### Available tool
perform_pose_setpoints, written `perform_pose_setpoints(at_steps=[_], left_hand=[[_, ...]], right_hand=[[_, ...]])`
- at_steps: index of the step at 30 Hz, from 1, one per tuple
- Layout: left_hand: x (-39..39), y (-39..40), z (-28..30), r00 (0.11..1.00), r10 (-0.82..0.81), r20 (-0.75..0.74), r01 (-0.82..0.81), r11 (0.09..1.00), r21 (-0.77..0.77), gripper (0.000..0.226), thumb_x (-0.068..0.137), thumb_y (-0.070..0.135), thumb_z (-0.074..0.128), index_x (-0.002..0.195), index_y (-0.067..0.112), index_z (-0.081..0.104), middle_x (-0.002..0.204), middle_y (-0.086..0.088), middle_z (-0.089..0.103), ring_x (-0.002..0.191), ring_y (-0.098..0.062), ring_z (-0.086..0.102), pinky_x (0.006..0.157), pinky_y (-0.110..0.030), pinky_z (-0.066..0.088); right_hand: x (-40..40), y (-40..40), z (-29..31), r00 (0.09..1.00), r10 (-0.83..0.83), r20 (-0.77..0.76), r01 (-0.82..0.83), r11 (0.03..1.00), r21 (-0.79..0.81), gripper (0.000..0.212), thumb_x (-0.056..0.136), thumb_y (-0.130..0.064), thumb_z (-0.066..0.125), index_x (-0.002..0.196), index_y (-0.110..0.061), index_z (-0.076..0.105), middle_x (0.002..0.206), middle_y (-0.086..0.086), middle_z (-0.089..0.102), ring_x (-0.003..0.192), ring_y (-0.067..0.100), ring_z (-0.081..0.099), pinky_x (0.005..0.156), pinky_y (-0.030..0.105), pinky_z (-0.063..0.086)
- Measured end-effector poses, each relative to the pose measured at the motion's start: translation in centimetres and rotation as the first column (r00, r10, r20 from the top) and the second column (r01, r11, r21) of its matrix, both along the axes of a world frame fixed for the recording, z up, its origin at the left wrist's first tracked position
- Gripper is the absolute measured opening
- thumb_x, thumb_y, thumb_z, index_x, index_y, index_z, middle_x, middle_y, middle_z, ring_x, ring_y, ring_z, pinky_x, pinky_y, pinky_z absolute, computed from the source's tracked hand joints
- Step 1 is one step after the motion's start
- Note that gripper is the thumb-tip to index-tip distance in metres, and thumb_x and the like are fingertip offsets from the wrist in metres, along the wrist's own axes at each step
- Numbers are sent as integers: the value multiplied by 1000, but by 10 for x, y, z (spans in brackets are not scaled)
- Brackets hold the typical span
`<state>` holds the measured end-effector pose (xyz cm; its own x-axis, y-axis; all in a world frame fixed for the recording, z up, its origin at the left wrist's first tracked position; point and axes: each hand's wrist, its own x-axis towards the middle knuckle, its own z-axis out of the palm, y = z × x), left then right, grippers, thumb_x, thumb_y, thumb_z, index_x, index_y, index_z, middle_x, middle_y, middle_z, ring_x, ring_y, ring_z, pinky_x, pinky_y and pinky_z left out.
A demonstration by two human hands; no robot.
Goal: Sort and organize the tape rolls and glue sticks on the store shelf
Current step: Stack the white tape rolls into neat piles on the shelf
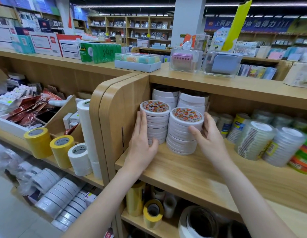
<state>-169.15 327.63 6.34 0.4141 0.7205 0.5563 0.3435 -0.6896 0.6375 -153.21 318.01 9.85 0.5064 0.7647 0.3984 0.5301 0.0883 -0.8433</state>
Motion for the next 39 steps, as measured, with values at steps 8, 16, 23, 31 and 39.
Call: perform_pose_setpoints(at_steps=[8, 16, 23, 31, 39], left_hand=[[-1, -6, -8, 994, 31, -108, -53, 977, -204, 78, 94, 20, 50, 149, 19, -6, 157, -3, 12, 140, -17, 24, 104, -17, 19], [8, 6, -7, 971, 240, -10, -237, 948, -214, 61, 92, 33, 55, 145, 14, 30, 125, -7, 60, 112, -24, 56, 93, -34, 42], [6, 7, -6, 972, 206, 115, -173, 954, -246, 66, 90, 27, 60, 146, 18, 27, 133, -6, 55, 119, -19, 53, 102, -33, 40], [4, 4, -7, 964, 244, -105, -255, 961, -110, 77, 90, 18, 60, 150, 18, 13, 111, -11, 65, 103, -25, 60, 95, -42, 44], [1, 9, -5, 974, 223, -52, -228, 963, -141, 76, 86, 17, 66, 148, 16, 23, 119, -9, 63, 106, -22, 61, 97, -37, 44]], right_hand=[[-9, -6, -40, 978, -131, 160, 156, 976, -153, 85, 75, -19, 76, 144, -11, 27, 136, 6, 50, 124, 21, 48, 104, 33, 38], [-15, -1, -35, 966, -245, 87, 248, 968, -22, 62, 75, -28, 75, 129, -11, 49, 123, 4, 60, 115, 19, 55, 92, 22, 40], [-19, 0, -33, 962, -267, -53, 267, 964, -14, 69, 69, -23, 80, 130, -11, 48, 125, 0, 59, 108, 6, 53, 93, 20, 40], [-19, -2, -36, 960, -247, 129, 267, 949, -168, 73, 70, -13, 79, 133, -12, 43, 125, 3, 59, 118, 22, 51, 89, 15, 34], [-24, 1, -38, 946, -269, 183, 302, 935, -188, 71, 73, -16, 77, 133, -9, 39, 124, 9, 58, 117, 26, 50, 87, 19, 34]])
